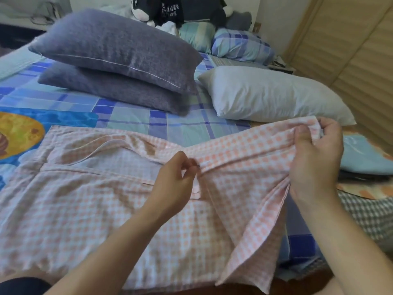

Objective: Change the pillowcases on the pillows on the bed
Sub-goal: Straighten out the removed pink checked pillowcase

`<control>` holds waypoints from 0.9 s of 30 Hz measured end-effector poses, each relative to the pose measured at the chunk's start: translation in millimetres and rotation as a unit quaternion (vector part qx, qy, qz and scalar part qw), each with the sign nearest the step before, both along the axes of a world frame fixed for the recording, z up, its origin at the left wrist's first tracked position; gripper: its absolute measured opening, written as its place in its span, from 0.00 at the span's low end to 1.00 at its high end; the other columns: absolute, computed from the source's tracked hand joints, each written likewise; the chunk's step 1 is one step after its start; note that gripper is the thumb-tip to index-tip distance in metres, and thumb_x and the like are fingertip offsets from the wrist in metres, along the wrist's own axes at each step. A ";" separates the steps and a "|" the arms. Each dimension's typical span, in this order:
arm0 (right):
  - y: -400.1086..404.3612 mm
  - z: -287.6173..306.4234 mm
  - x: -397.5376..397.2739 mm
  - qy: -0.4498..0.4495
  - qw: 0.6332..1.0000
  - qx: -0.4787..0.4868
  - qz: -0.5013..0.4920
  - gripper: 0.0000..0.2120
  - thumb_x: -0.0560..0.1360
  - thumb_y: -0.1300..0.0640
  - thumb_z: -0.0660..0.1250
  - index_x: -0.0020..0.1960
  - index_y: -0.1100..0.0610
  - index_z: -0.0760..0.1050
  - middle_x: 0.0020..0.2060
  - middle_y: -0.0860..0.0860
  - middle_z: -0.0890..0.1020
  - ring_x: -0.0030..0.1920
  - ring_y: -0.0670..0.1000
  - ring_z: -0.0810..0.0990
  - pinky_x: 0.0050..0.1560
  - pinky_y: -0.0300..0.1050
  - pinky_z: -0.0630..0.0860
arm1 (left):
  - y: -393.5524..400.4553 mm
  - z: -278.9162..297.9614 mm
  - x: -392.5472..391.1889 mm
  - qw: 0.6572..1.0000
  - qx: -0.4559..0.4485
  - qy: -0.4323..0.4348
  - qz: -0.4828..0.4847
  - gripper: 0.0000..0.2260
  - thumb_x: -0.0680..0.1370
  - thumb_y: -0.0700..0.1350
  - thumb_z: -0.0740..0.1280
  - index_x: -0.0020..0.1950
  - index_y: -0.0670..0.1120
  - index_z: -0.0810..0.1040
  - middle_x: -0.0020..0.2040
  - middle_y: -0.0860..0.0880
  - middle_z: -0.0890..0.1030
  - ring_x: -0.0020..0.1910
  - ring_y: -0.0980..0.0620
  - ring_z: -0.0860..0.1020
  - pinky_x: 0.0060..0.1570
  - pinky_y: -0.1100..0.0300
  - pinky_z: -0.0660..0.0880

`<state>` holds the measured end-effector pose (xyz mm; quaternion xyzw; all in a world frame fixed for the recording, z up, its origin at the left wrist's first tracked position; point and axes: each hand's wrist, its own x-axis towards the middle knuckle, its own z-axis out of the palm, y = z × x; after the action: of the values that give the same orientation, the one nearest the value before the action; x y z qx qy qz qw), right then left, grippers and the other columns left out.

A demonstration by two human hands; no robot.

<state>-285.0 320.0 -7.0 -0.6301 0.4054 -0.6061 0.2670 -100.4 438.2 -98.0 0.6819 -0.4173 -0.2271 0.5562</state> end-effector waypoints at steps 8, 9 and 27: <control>-38.2 -17.1 -26.5 0.097 0.989 0.087 -0.066 0.06 0.77 0.59 0.62 0.54 0.52 0.73 0.47 0.51 0.79 0.48 0.52 0.77 0.51 0.49 0.74 | 2.0 3.5 -2.8 0.986 -0.026 -0.157 -0.050 0.08 0.80 0.43 0.68 0.43 0.53 0.74 0.37 0.56 0.77 0.40 0.56 0.76 0.40 0.65 0.69; -41.8 -22.0 -26.8 0.121 0.986 0.096 -0.066 0.06 0.77 0.60 0.62 0.54 0.53 0.73 0.48 0.52 0.79 0.49 0.53 0.77 0.50 0.49 0.73 | 0.2 -0.3 -2.9 0.987 -0.010 -0.150 -0.051 0.09 0.80 0.43 0.68 0.42 0.54 0.74 0.36 0.55 0.76 0.37 0.57 0.75 0.38 0.64 0.68; 11.2 -66.7 22.9 0.548 0.792 -0.054 0.264 0.01 0.76 0.52 0.71 0.47 0.49 0.81 0.44 0.43 0.79 0.51 0.46 0.71 0.54 0.47 0.72 | -5.6 -25.0 -17.3 0.990 0.093 0.060 -0.082 0.06 0.78 0.45 0.72 0.41 0.48 0.82 0.38 0.50 0.85 0.40 0.52 0.83 0.47 0.51 0.79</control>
<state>-262.1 331.3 -73.7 -0.9527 0.2680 -0.0856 0.1151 -117.7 432.6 -123.0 0.6791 -0.4149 -0.3508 0.4936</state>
